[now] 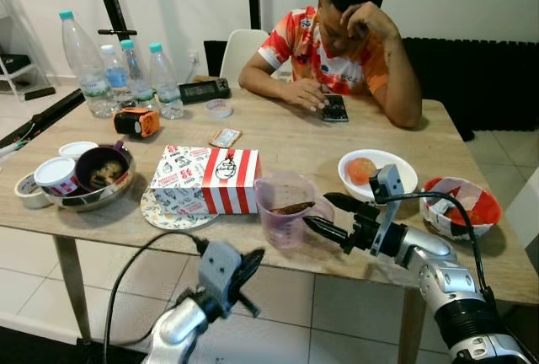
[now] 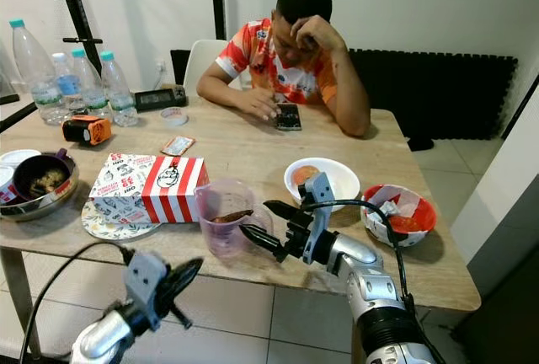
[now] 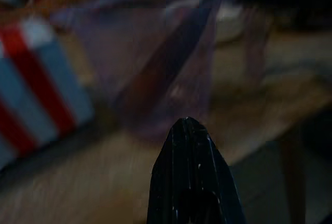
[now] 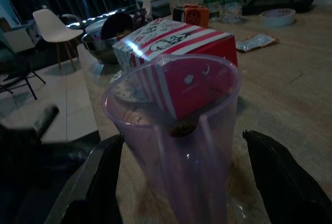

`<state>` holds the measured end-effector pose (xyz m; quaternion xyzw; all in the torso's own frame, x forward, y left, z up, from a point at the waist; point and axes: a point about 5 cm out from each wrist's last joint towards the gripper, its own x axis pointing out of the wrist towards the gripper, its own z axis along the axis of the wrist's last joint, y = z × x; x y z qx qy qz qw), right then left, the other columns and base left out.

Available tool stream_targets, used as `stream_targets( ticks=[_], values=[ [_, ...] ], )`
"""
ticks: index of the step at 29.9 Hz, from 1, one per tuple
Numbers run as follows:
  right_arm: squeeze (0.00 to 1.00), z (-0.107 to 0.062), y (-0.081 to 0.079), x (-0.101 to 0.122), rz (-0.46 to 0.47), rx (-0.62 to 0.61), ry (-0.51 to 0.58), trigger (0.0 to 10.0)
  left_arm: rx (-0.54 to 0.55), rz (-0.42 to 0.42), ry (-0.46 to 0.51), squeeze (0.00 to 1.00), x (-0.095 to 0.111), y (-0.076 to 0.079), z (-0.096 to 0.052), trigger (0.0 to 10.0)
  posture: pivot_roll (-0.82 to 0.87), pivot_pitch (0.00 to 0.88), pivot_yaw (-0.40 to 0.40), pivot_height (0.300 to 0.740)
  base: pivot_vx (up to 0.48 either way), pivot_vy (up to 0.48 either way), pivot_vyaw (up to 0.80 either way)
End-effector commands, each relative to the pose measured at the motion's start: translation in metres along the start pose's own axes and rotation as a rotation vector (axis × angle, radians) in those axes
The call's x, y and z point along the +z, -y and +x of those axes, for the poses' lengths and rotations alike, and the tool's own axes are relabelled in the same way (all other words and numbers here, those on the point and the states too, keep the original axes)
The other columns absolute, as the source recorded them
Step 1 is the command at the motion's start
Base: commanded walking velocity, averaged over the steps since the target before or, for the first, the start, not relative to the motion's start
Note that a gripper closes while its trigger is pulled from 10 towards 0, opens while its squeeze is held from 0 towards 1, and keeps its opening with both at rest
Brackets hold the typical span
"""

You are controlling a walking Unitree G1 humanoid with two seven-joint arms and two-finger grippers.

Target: Restocking fridge

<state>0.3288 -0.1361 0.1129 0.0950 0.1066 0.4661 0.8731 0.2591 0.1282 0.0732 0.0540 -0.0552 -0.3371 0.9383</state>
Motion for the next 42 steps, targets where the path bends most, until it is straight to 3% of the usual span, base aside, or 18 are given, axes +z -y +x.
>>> stream_targets(
  ticks=[1,17,42],
  values=[
    [0.0,-0.001,0.0,-0.004,0.003,-0.001,-0.03,10.0,-0.024,-0.036,-0.016,0.0,-0.001,0.006,0.0,10.0,0.06,0.0,-0.021,0.74,0.0,0.0,0.0],
    [0.0,0.002,-0.002,-0.006,-0.03,-0.001,-0.047,10.0,-0.018,-0.1,-0.014,0.0,0.009,0.006,-0.004,10.0,0.06,0.0,-0.017,0.74,0.0,0.0,0.0],
    [0.0,0.015,-0.002,-0.003,-0.051,-0.027,-0.033,10.0,-0.021,-0.102,-0.031,0.0,0.017,0.006,-0.005,10.0,0.07,0.0,-0.028,0.74,0.0,0.0,0.0]
  ],
)
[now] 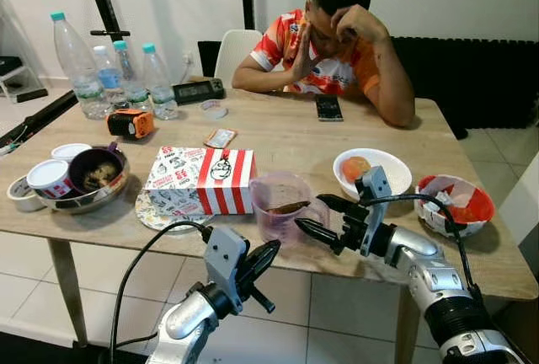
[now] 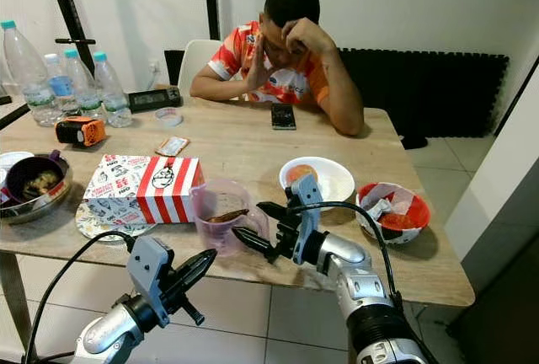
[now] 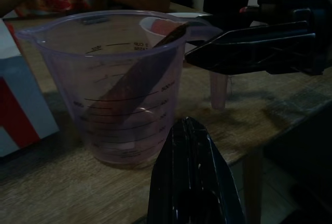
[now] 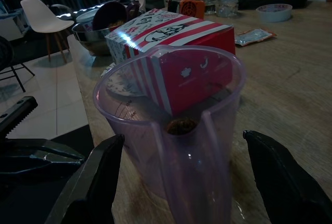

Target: Restocking fridge

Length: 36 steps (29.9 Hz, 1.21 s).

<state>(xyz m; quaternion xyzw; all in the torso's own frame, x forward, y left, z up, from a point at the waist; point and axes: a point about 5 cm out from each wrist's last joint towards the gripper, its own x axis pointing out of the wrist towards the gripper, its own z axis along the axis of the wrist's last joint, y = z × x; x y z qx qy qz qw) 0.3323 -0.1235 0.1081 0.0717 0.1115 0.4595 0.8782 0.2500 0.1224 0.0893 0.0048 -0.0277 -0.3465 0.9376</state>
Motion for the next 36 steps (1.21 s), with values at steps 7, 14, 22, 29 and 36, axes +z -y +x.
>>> stream_targets(
  ticks=[7,14,22,29,36],
  values=[
    [0.0,0.001,0.001,0.001,-0.002,0.007,-0.004,1.3,-0.009,0.011,-0.015,0.0,0.001,-0.001,-0.002,10.0,0.07,0.0,-0.029,0.74,0.0,0.0,0.0],
    [0.0,0.001,0.001,0.001,0.003,0.012,-0.002,0.0,-0.013,0.01,-0.021,0.0,0.001,0.0,-0.003,10.0,0.07,0.0,-0.029,0.74,0.0,0.0,0.0],
    [0.0,-0.001,0.002,0.003,0.004,0.016,0.007,0.0,-0.014,0.009,-0.025,0.0,0.001,0.0,-0.004,10.0,0.07,0.0,-0.028,0.74,0.0,0.0,0.0],
    [0.0,-0.004,0.003,0.005,-0.002,0.017,0.013,0.0,-0.018,0.007,-0.03,0.0,0.0,0.0,-0.004,10.0,0.07,0.0,-0.028,0.74,0.0,0.0,0.0],
    [0.0,-0.032,0.006,0.02,0.02,0.109,0.058,0.0,-0.165,-0.145,-0.071,0.0,-0.002,0.005,-0.025,10.0,0.07,0.0,-0.023,0.74,0.0,0.0,0.0]
  ],
)
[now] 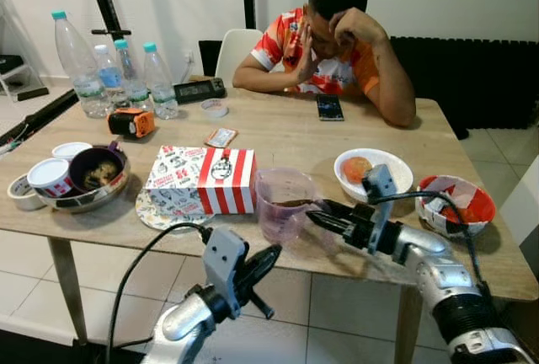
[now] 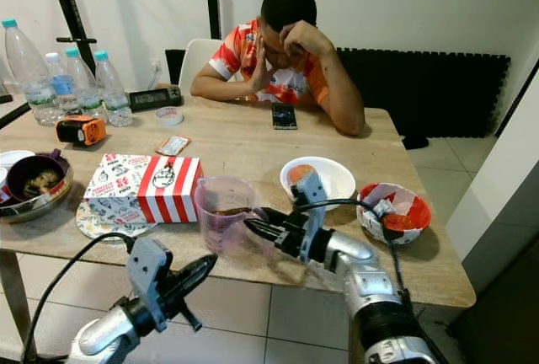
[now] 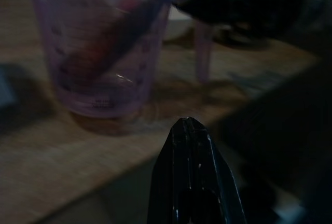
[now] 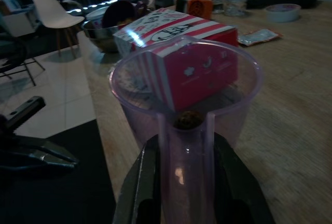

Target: Restocking fridge

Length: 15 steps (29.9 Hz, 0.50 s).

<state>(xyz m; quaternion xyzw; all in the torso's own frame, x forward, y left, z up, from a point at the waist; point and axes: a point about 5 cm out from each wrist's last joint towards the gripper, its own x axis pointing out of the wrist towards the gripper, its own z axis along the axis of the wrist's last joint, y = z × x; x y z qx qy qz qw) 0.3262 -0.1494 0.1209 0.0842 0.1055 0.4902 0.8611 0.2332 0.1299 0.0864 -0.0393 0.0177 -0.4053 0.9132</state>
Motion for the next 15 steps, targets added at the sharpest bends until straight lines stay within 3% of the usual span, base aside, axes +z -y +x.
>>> stream_targets(
  ticks=[1,5,7,10,11,15],
  values=[
    [0.0,-0.005,-0.002,0.009,0.006,0.036,0.044,0.0,-0.039,-0.028,-0.019,0.0,0.0,0.0,-0.007,10.0,0.07,0.0,-0.023,0.74,0.0,0.0,0.0],
    [0.0,-0.032,-0.007,0.016,0.031,0.127,0.063,0.0,-0.073,-0.103,-0.066,0.0,-0.005,-0.004,-0.037,10.0,0.07,0.0,-0.023,0.74,0.0,0.0,0.0],
    [0.0,-0.032,-0.007,0.016,0.031,0.127,0.063,0.0,-0.073,-0.103,-0.066,0.0,-0.005,-0.004,-0.037,10.0,0.07,0.0,-0.023,0.74,0.0,0.0,0.0],
    [0.0,-0.049,-0.018,0.013,0.073,0.206,0.045,0.0,-0.039,-0.135,-0.14,0.0,-0.014,-0.008,-0.064,10.0,0.07,0.0,-0.023,0.74,0.0,0.0,0.0],
    [0.0,-0.049,-0.018,0.013,0.073,0.206,0.045,0.0,-0.039,-0.135,-0.14,0.0,-0.014,-0.008,-0.064,10.0,0.07,0.0,-0.023,0.74,0.0,0.0,0.0],
    [0.0,-0.057,-0.032,0.006,0.107,0.28,0.013,0.0,-0.01,-0.159,-0.216,0.0,-0.026,-0.007,-0.089,10.0,0.07,0.0,-0.023,0.74,0.0,0.0,0.0]
  ],
)
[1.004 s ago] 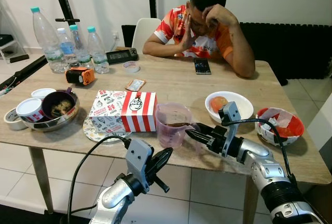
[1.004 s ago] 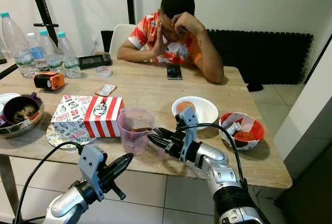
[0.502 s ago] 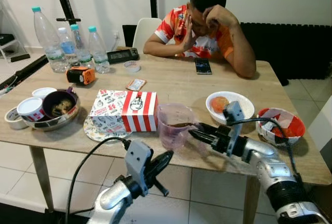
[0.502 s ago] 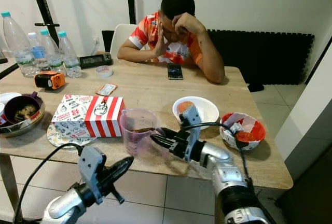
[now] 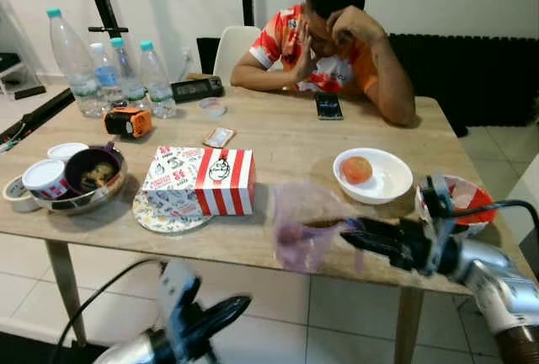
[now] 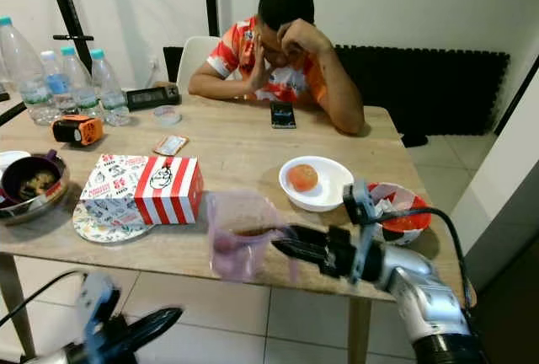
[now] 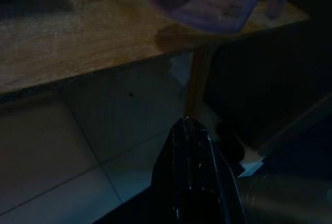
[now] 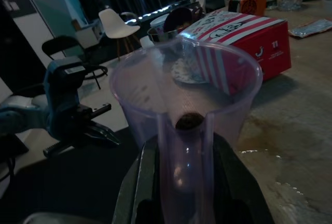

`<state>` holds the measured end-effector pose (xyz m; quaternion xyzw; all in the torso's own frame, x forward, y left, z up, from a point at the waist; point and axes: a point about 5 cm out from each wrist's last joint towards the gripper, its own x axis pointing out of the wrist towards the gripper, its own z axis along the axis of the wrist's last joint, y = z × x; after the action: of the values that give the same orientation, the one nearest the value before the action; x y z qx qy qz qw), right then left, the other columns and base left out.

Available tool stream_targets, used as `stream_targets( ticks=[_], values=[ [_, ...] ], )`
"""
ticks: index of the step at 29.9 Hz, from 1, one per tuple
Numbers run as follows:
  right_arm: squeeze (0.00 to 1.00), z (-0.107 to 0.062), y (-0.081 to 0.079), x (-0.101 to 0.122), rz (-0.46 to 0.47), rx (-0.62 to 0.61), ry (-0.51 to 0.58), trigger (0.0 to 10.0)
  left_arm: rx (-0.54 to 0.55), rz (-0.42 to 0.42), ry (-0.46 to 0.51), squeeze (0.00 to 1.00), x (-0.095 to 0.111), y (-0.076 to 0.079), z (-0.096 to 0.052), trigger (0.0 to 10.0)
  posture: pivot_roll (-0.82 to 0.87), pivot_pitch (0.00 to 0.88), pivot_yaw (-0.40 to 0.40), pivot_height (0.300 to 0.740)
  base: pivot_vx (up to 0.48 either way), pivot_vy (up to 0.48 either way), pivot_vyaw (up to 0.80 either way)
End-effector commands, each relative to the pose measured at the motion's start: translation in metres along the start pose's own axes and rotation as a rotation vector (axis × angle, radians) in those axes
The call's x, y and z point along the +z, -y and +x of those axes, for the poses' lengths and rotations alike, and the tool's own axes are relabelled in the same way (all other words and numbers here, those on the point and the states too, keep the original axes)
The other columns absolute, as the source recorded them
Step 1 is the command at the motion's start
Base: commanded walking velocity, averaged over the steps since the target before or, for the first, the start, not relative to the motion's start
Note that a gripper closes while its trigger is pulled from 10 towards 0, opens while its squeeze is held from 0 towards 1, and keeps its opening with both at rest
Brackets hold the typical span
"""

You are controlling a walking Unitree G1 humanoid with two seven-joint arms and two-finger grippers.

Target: Restocking fridge

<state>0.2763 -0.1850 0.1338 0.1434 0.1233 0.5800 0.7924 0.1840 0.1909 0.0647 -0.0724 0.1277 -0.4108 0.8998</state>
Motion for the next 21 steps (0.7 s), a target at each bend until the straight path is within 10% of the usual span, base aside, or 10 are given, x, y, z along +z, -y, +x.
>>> stream_targets(
  ticks=[1,10,21],
  values=[
    [0.0,0.001,-0.006,0.005,-0.007,0.048,0.012,0.0,0.006,-0.009,-0.041,0.0,-0.006,-0.001,-0.01,10.0,0.07,0.0,-0.023,0.74,0.0,0.0,0.0],
    [0.0,-0.002,-0.033,-0.039,0.105,0.155,-0.147,0.0,0.335,-0.109,-0.2,0.0,-0.082,-0.024,-0.029,10.0,0.07,0.0,-0.016,0.74,0.0,0.0,0.0],
    [0.0,-0.011,-0.026,-0.067,0.081,0.012,-0.243,0.0,0.518,-0.071,-0.337,0.0,-0.105,-0.031,-0.03,10.0,0.06,0.0,-0.015,0.74,0.0,0.0,0.0]
  ],
)
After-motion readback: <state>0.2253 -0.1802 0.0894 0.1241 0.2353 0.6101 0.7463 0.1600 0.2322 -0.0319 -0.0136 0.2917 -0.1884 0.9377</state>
